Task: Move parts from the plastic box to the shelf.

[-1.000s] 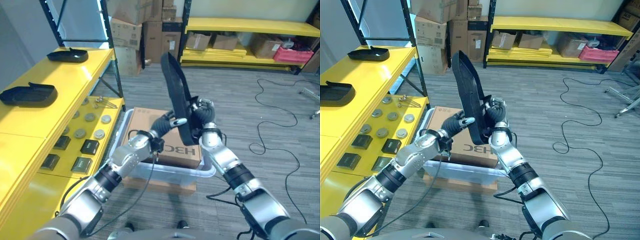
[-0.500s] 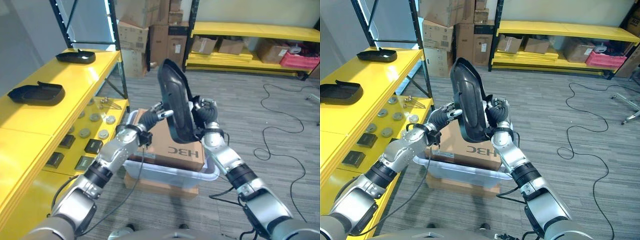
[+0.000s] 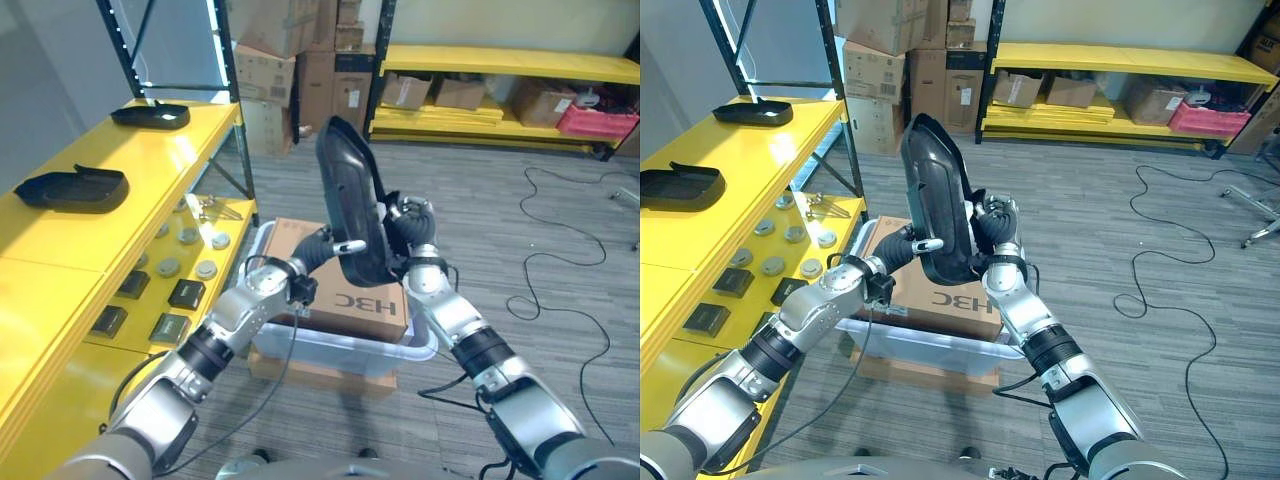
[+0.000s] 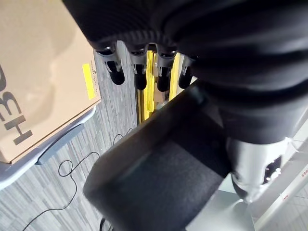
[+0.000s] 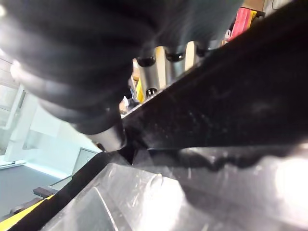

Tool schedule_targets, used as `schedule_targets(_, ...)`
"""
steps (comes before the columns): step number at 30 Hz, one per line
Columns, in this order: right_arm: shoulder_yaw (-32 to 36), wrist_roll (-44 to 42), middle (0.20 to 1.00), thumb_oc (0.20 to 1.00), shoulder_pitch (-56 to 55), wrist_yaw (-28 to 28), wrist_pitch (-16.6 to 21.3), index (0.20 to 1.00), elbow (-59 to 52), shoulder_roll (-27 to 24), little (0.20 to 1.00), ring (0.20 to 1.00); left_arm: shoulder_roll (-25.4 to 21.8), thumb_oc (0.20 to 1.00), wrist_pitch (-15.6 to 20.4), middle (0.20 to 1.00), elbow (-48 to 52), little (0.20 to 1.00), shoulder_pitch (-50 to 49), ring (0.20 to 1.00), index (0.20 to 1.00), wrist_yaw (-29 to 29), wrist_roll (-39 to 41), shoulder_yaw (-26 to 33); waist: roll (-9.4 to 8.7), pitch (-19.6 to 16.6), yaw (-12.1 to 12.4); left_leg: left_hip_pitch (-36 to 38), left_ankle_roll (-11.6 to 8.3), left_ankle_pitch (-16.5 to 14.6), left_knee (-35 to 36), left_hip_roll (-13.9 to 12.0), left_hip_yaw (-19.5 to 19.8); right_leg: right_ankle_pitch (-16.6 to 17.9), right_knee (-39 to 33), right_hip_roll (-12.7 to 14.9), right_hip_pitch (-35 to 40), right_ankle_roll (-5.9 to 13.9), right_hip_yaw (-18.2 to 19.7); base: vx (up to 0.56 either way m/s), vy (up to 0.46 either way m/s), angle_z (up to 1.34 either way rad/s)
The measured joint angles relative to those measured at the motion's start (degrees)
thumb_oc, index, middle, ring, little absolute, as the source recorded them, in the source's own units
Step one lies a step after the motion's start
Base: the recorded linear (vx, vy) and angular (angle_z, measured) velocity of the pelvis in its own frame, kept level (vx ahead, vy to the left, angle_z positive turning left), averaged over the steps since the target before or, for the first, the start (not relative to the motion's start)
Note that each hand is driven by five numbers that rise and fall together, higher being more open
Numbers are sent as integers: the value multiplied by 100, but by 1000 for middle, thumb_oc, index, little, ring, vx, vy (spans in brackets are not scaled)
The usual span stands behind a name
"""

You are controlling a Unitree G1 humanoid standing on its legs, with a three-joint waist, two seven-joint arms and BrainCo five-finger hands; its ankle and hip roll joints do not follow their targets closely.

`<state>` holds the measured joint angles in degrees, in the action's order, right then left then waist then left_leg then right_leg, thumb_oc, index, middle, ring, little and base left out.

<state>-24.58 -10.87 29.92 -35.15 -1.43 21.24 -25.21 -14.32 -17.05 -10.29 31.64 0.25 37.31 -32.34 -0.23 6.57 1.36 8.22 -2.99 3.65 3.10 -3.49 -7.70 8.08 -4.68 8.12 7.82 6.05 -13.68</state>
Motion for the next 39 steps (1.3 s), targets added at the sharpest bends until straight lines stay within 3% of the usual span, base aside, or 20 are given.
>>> schedule_targets(4, -1, 1, 200, 200, 0, 1, 0, 200, -3, 0, 200, 200, -46, 1000, 84, 1000, 34, 1000, 1, 1000, 1000, -30, -433, -33, 1, -1, -15, 5, -1, 0, 1, 0, -5, 0, 0, 0, -1, 0, 7, 0, 0, 0)
schedule_targets(5, -1, 0, 200, 200, 0, 1, 0, 200, -2, 0, 200, 200, -62, 900, 152, 900, 36, 900, 2, 900, 900, -17, -665, -35, 1, -1, -26, 9, 0, 0, 4, 0, -7, 0, 0, 0, -1, 0, 11, 0, 0, 0)
schedule_targets(7, -1, 0, 200, 200, 0, 3, 1, 200, -5, -3, 200, 200, -131, 200, 302, 200, -101, 200, 6, 200, 200, -75, -818, -31, 6, -4, -37, 20, 0, 0, 9, 0, -9, 0, 0, -1, 5, 0, 20, 0, 0, 0)
schedule_targets(21, -194, 113, 200, 200, -1, -49, 1, 200, -26, 2, 200, 200, -267, 200, 365, 200, -171, 200, -261, 200, 200, 96, -857, 17, 8, -5, 16, 5, 2, -1, 12, 2, -3, -1, -1, 4, -3, 2, 3, 0, 0, 0)
schedule_targets(39, -173, 110, 200, 200, -1, -161, 6, 200, -11, 0, 200, 200, -130, 200, 355, 200, -172, 200, -261, 200, 200, 457, -615, -97, 7, -6, -159, 22, 1, 0, 11, 2, -17, 2, 0, 0, -1, -2, 29, 0, 0, 0)
